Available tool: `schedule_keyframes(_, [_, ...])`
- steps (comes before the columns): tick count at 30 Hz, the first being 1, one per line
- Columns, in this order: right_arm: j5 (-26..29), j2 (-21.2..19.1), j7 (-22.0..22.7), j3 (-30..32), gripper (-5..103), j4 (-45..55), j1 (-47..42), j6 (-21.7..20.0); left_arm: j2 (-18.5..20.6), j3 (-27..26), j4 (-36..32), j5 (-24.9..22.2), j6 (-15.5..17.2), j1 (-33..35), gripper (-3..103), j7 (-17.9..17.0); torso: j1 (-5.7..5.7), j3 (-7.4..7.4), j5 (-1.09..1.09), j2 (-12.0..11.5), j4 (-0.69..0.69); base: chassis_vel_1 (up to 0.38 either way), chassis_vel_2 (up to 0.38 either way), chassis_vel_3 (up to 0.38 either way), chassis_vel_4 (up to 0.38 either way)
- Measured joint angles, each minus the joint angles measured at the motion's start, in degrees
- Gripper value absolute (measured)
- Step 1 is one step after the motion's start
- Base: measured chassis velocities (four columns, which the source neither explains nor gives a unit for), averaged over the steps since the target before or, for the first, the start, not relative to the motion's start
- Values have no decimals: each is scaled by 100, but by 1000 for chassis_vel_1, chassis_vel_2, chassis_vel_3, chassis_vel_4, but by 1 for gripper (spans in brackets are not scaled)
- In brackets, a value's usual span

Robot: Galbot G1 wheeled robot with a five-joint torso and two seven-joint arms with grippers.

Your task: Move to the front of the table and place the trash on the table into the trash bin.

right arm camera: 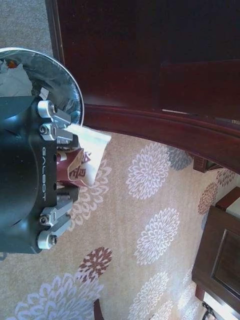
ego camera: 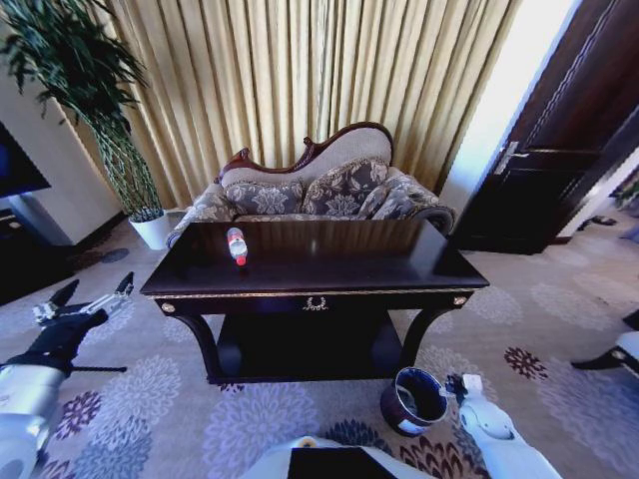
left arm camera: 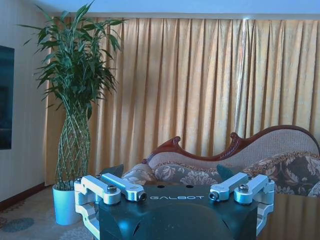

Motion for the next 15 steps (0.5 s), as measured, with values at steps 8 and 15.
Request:
schedule_keyframes(8, [2, 6, 8, -1, 71, 61, -11, 2, -1, 5, 0, 0, -2, -13, 100, 2, 0, 0, 0, 0, 0, 0, 0, 0, 0])
schedule_keyframes(15, [-13, 39, 12, 7, 97, 113, -68, 3, 0, -5, 0, -2, -9, -7, 100, 5, 0, 0, 0, 0, 0, 0, 0, 0, 0])
